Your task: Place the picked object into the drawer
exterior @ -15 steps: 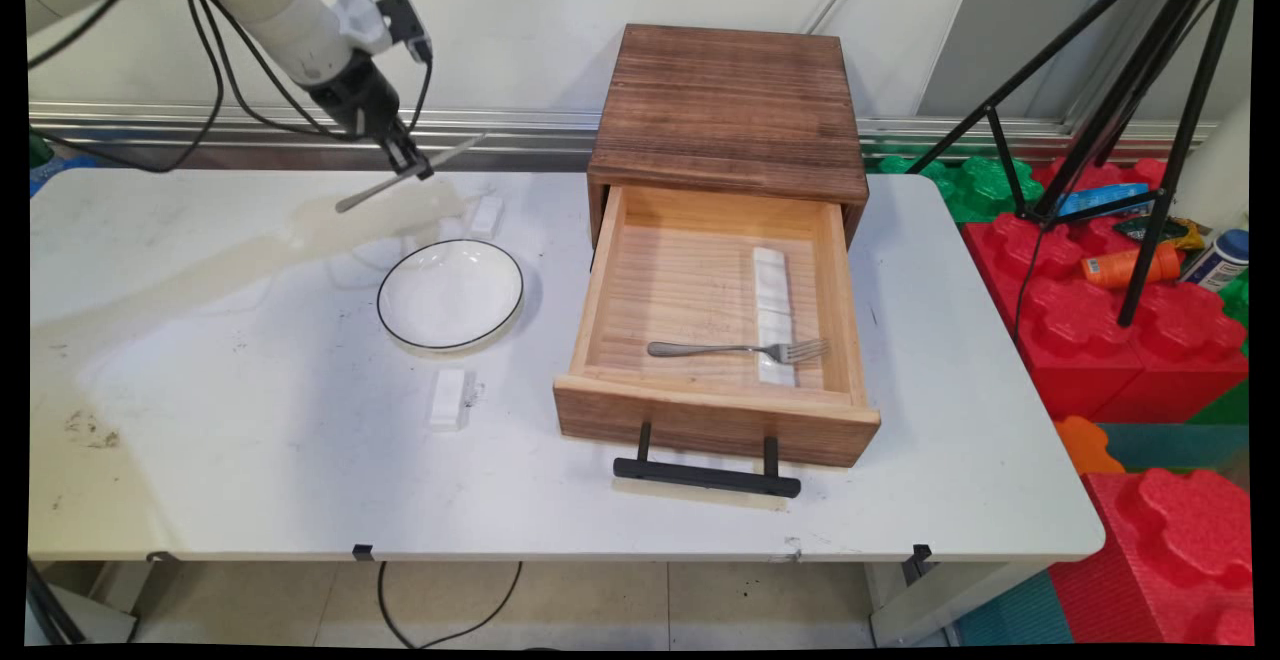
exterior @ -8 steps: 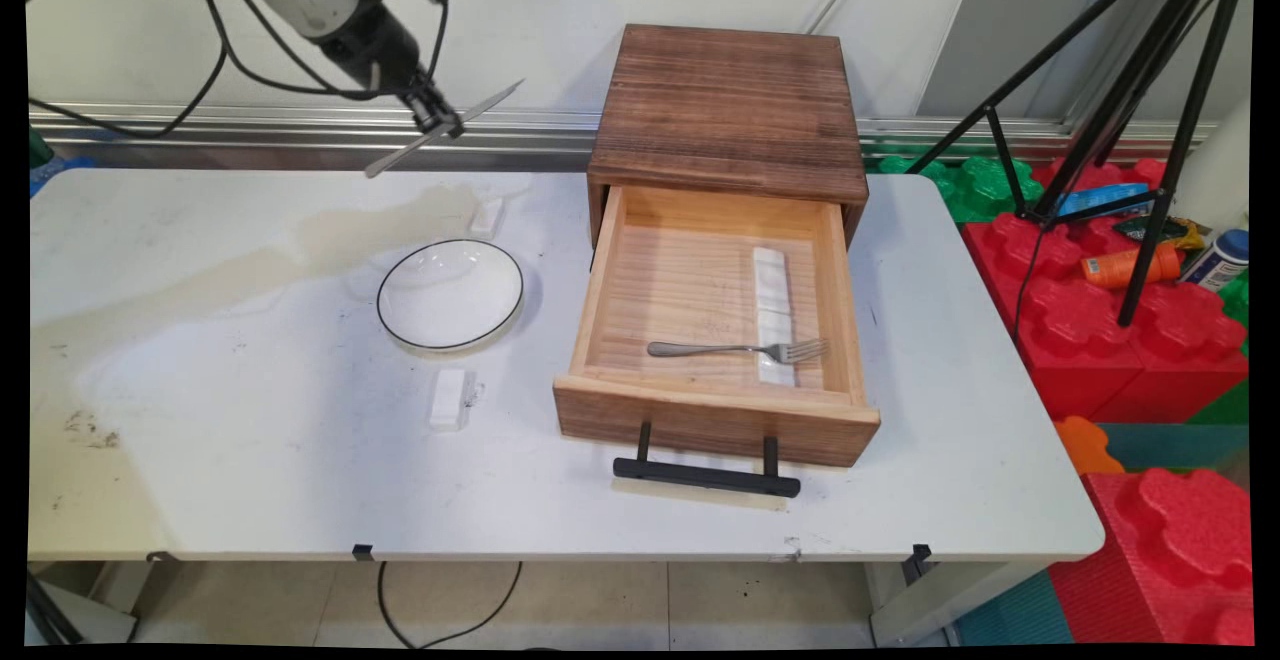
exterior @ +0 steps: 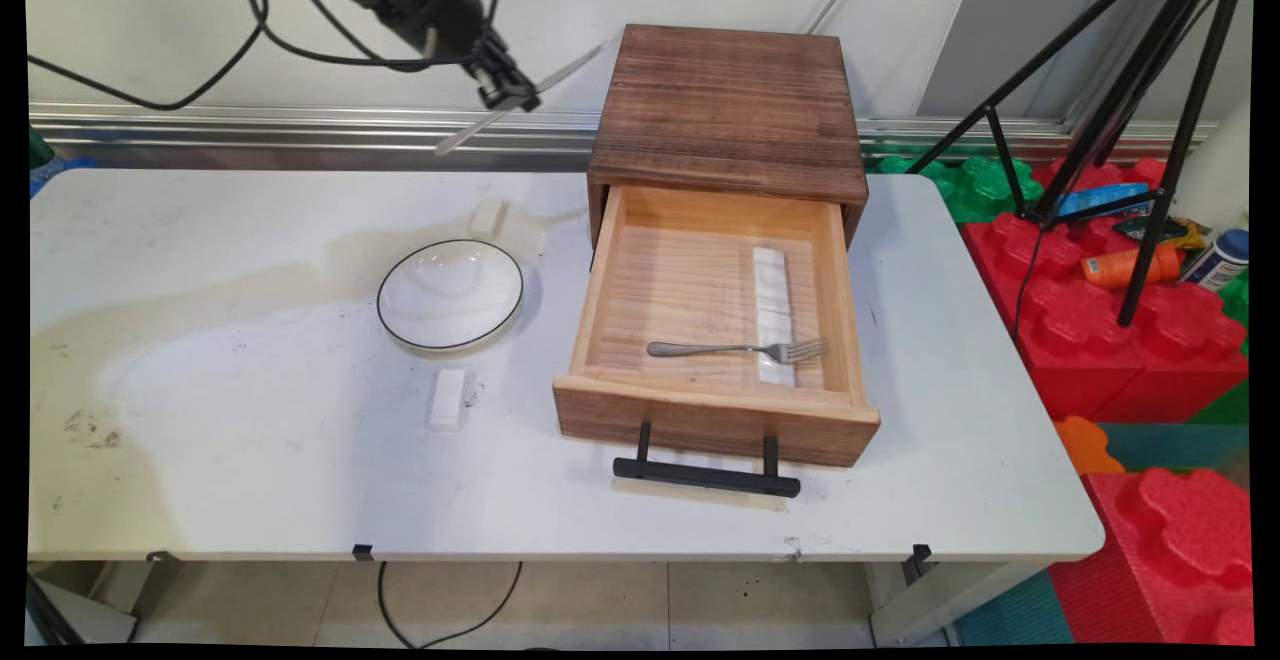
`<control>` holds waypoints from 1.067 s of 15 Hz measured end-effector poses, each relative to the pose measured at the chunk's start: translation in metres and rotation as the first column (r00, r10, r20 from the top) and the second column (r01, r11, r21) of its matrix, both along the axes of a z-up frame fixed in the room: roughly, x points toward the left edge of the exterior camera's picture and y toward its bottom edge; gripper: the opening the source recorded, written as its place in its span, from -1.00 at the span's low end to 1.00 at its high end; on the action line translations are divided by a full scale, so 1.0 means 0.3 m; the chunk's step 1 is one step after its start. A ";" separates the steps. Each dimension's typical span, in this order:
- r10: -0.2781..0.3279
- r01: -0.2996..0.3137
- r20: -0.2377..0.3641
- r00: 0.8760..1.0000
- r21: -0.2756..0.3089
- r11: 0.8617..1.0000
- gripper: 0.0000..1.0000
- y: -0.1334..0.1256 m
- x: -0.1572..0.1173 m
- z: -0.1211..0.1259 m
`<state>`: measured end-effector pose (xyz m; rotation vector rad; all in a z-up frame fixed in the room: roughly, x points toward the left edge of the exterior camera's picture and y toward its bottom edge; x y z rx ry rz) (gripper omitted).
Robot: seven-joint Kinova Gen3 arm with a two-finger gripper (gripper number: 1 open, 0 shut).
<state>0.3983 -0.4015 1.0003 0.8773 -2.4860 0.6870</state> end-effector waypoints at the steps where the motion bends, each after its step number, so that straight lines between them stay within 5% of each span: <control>1: -0.015 0.015 -0.007 1.000 -0.004 1.000 -1.00 0.004 -0.029 0.011; 9: -0.159 0.158 -0.056 0.986 -0.016 0.987 -1.00 0.003 -0.278 0.045; 16: -0.272 0.274 -0.105 0.957 0.013 0.962 -1.00 -0.048 -0.484 -0.033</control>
